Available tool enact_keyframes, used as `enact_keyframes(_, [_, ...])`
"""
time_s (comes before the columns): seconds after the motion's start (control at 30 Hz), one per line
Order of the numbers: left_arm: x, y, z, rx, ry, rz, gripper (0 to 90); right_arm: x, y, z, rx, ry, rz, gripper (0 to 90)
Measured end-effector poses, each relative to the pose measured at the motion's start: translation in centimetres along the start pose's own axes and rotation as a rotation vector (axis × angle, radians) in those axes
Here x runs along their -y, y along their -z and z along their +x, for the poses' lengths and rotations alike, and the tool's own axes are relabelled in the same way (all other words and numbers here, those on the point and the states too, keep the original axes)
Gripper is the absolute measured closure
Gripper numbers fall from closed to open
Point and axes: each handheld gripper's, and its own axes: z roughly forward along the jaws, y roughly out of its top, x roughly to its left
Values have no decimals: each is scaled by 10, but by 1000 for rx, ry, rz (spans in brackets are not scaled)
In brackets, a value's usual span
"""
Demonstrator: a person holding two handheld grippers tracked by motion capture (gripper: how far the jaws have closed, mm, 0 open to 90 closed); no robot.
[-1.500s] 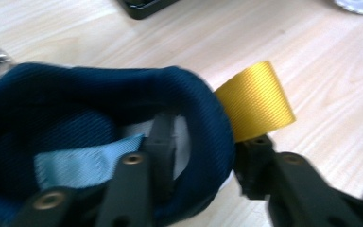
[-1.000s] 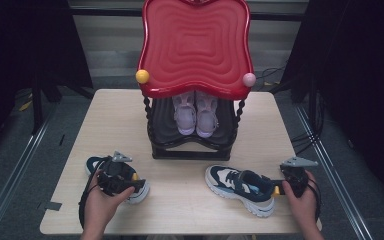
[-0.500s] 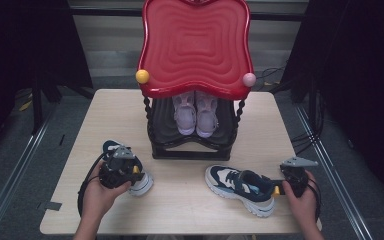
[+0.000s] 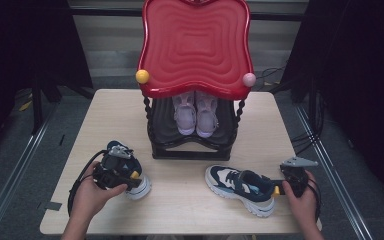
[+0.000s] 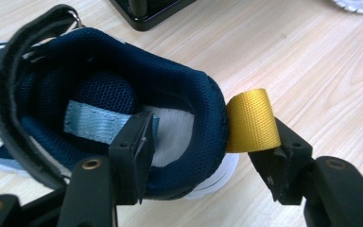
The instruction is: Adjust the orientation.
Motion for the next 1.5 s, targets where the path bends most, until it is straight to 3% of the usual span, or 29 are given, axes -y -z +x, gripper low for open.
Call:
enact_keyframes(0.17, [-5, 0, -2, -10, 16, 39, 351, 0, 0, 0, 0, 0, 0, 118])
enact_keyframes(0.37, [-12, 1, -1, 11, 31, 72, 313, 0, 0, 0, -1, -1, 0, 118])
enact_keyframes(0.73, [-32, 9, -1, -15, 13, 170, 391, 0, 0, 0, -3, 0, 0, 117])
enact_keyframes(1.07, [-43, -2, -3, -12, -14, 275, 439, 0, -1, 0, -3, 2, -1, 116])
enact_keyframes(1.5, [-52, -16, -5, 7, -57, 360, 497, -1, -1, 0, -6, 4, 0, 114])
